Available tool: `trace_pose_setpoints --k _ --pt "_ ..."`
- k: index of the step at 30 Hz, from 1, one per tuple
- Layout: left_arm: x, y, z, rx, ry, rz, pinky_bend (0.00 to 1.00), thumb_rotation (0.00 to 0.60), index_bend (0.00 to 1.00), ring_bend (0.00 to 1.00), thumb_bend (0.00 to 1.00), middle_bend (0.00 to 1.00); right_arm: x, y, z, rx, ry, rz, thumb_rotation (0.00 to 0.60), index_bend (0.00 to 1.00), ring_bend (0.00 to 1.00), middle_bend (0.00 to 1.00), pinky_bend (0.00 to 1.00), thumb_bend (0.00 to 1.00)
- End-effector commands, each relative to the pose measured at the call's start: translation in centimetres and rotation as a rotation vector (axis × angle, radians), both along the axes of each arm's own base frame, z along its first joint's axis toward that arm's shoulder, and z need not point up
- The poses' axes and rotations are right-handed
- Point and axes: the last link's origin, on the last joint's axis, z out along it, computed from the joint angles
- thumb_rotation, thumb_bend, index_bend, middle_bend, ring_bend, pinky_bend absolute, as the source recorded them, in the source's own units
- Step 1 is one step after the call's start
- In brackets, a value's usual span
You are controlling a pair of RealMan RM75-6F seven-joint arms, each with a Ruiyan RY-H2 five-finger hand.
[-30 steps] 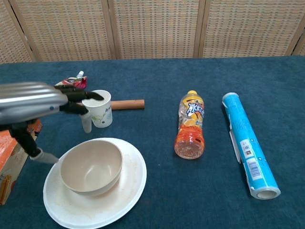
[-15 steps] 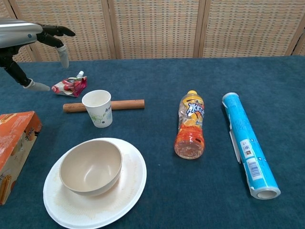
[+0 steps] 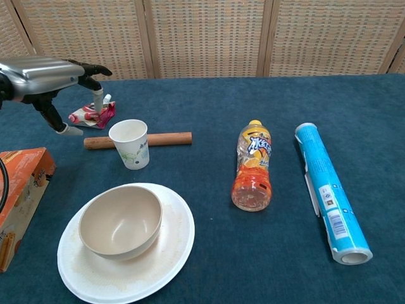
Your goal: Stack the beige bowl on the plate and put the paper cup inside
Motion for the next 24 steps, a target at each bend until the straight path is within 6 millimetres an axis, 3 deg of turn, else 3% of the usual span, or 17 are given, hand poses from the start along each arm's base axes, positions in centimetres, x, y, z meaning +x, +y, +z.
trace_pose_setpoints --k 1,16,24 --pt "0.2 0.1 -0.8 -0.015 0.005 0.003 0.00 0.600 0.42 0.00 0.25 0.00 0.0 0.0 0.0 -0.001 -0.001 0.000 0.600 0.00 0.00 0.00 0.00 0.18" --pt "0.8 0.2 -4.1 -0.060 0.034 -0.007 0.00 0.600 0.46 0.00 0.26 0.00 -0.3 0.0 0.3 -0.009 -0.016 -0.006 0.600 0.00 0.00 0.00 0.00 0.18" --pt "0.9 0.9 -5.5 -0.052 0.046 -0.004 0.00 0.600 0.54 0.00 0.34 0.00 -0.4 0.0 0.4 -0.012 -0.023 -0.006 0.600 0.00 0.00 0.00 0.00 0.18"
